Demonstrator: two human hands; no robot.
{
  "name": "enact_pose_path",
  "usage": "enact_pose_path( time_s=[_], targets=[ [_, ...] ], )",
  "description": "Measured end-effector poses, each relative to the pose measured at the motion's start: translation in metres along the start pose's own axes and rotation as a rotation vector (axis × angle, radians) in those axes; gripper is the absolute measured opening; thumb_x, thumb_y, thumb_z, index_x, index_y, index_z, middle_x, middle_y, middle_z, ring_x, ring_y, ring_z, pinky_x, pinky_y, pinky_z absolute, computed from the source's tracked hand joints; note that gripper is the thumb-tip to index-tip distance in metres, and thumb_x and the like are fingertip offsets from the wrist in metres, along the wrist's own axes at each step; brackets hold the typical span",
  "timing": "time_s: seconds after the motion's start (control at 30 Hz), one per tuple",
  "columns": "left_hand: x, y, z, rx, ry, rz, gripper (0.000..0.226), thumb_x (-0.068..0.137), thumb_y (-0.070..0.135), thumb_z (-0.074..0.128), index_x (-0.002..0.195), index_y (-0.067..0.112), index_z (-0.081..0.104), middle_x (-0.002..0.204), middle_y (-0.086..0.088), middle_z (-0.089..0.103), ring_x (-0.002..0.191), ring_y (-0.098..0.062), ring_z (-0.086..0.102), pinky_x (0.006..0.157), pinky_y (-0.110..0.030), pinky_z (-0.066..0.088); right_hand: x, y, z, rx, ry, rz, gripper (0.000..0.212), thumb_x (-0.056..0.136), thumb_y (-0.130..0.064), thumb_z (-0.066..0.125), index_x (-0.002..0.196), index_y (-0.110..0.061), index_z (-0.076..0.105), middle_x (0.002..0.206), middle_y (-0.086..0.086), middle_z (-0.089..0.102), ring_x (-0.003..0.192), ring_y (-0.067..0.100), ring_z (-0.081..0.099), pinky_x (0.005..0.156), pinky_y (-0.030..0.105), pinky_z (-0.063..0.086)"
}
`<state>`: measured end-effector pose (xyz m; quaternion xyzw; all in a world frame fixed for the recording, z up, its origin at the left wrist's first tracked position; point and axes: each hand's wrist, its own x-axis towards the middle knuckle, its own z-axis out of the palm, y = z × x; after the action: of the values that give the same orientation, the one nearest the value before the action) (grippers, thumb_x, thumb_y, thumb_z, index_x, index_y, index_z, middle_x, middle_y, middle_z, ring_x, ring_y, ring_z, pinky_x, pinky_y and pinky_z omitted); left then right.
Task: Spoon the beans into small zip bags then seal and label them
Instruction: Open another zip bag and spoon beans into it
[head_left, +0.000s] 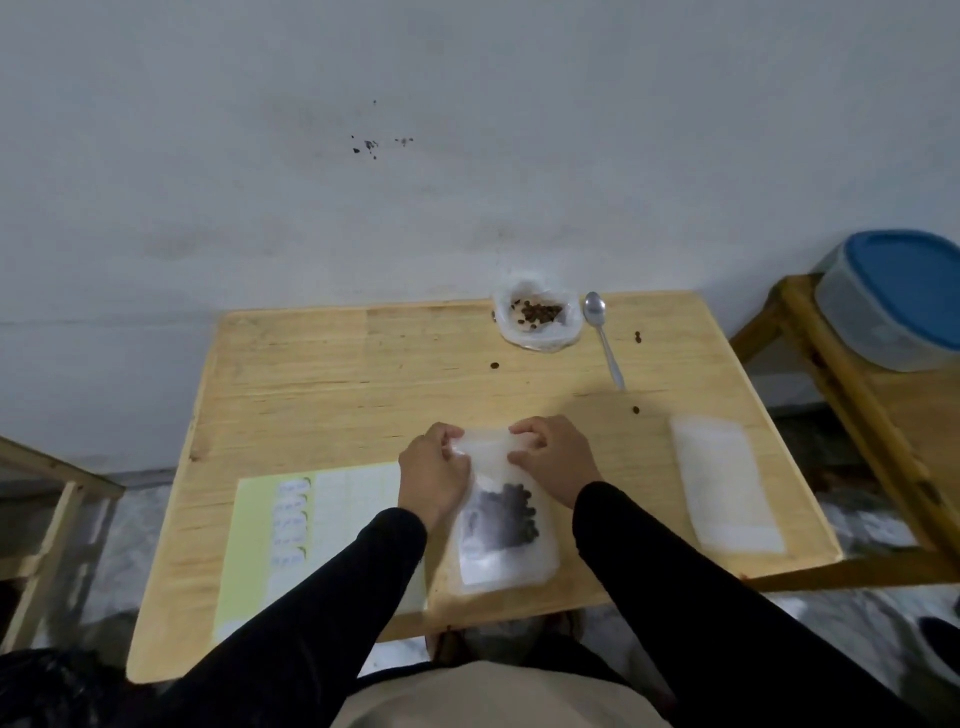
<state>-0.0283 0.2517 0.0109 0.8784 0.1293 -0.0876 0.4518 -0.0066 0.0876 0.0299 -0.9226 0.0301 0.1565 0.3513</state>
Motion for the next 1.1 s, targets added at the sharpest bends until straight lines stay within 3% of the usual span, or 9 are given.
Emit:
enact_pose_path(
  time_s=[0.13, 0.3, 0.43, 0.57, 0.67, 0.77, 0.93, 1.03, 1.1],
  targets=[
    [-0.001, 0.006, 0.005, 0.096, 0.005, 0.109, 0.035, 0.085, 0.007, 0.059, 0.119, 0.012, 0.055, 0.122, -0.005, 0.044, 0.115, -0.018, 0.044, 0.093, -0.009, 0.022, 0.002, 0.006, -0.002, -0.189, -0.028, -0.121, 0.043, 0.094, -0.024, 0.052, 0.134, -0.012, 0.047, 0.141, 0.007, 0.042, 0.132, 0.018, 0.035, 0.107, 0.023, 0.023],
    [0.007, 0.031, 0.018, 0.254, 0.050, 0.288, 0.035, 0.086, 0.007, 0.053, 0.121, 0.004, 0.053, 0.125, -0.011, 0.048, 0.118, -0.025, 0.042, 0.098, -0.022, 0.030, -0.001, 0.016, -0.014, -0.477, -0.010, -0.215, 0.051, 0.099, -0.025, 0.037, 0.145, -0.004, 0.028, 0.150, 0.011, 0.030, 0.143, 0.024, 0.020, 0.116, 0.031, 0.017],
    [0.007, 0.064, 0.037, 0.311, 0.010, 0.433, 0.040, 0.082, 0.006, 0.055, 0.122, -0.001, 0.054, 0.123, -0.018, 0.052, 0.116, -0.032, 0.047, 0.099, -0.033, 0.039, -0.003, 0.031, -0.035, -0.566, 0.025, -0.170, 0.055, 0.085, -0.032, 0.034, 0.120, 0.004, 0.057, 0.119, 0.019, 0.062, 0.118, 0.035, 0.057, 0.094, 0.041, 0.050],
    [0.003, 0.093, 0.069, 0.356, -0.051, 0.587, 0.039, 0.077, 0.014, 0.048, 0.110, -0.003, 0.060, 0.107, -0.018, 0.061, 0.098, -0.033, 0.060, 0.084, -0.030, 0.053, -0.012, 0.061, -0.065, -0.596, 0.139, -0.145, 0.048, 0.078, -0.027, 0.059, 0.114, 0.005, 0.061, 0.112, 0.019, 0.066, 0.110, 0.035, 0.062, 0.087, 0.041, 0.053],
    [-0.001, 0.109, 0.104, 0.336, -0.131, 0.564, 0.044, 0.083, 0.010, 0.056, 0.126, 0.000, 0.052, 0.124, -0.017, 0.052, 0.116, -0.032, 0.048, 0.098, -0.033, 0.041, -0.028, 0.091, -0.090, -0.546, 0.175, -0.052, 0.059, 0.091, -0.025, 0.054, 0.139, 0.003, 0.037, 0.143, 0.021, 0.042, 0.137, 0.032, 0.036, 0.112, 0.037, 0.029],
    [-0.009, 0.123, 0.140, 0.333, -0.198, 0.547, 0.048, 0.088, 0.012, 0.053, 0.134, 0.005, 0.043, 0.134, -0.013, 0.044, 0.126, -0.027, 0.039, 0.103, -0.028, 0.034, -0.043, 0.128, -0.106, -0.549, 0.190, 0.047, 0.060, 0.098, -0.031, 0.037, 0.147, -0.003, 0.018, 0.155, 0.014, 0.022, 0.146, 0.024, 0.014, 0.118, 0.030, 0.009],
    [-0.021, 0.131, 0.198, 0.358, -0.300, 0.470, 0.052, 0.094, 0.019, 0.046, 0.143, 0.010, 0.030, 0.144, -0.006, 0.035, 0.132, -0.018, 0.031, 0.101, -0.008, 0.013, -0.058, 0.176, -0.124, -0.532, 0.178, 0.147, 0.064, 0.098, -0.035, 0.038, 0.148, -0.003, 0.015, 0.155, 0.014, 0.019, 0.145, 0.023, 0.012, 0.118, 0.030, 0.008],
    [-0.024, 0.136, 0.221, 0.370, -0.314, 0.419, 0.053, 0.095, 0.024, 0.033, 0.145, 0.007, 0.027, 0.146, -0.010, 0.035, 0.132, -0.023, 0.032, 0.108, -0.020, 0.021, -0.057, 0.197, -0.127, -0.539, 0.110, 0.189, 0.069, 0.097, -0.041, 0.038, 0.148, -0.003, 0.012, 0.155, 0.013, 0.017, 0.144, 0.023, 0.014, 0.117, 0.030, 0.009],
    [-0.028, 0.141, 0.229, 0.355, -0.332, 0.371, 0.055, 0.097, 0.024, 0.038, 0.146, 0.004, 0.025, 0.147, -0.012, 0.034, 0.134, -0.026, 0.030, 0.110, -0.025, 0.023, -0.056, 0.205, -0.125, -0.483, 0.098, 0.199, 0.070, 0.096, -0.042, 0.039, 0.148, -0.003, 0.014, 0.155, 0.013, 0.018, 0.144, 0.023, 0.016, 0.117, 0.029, 0.011]
  ],
)
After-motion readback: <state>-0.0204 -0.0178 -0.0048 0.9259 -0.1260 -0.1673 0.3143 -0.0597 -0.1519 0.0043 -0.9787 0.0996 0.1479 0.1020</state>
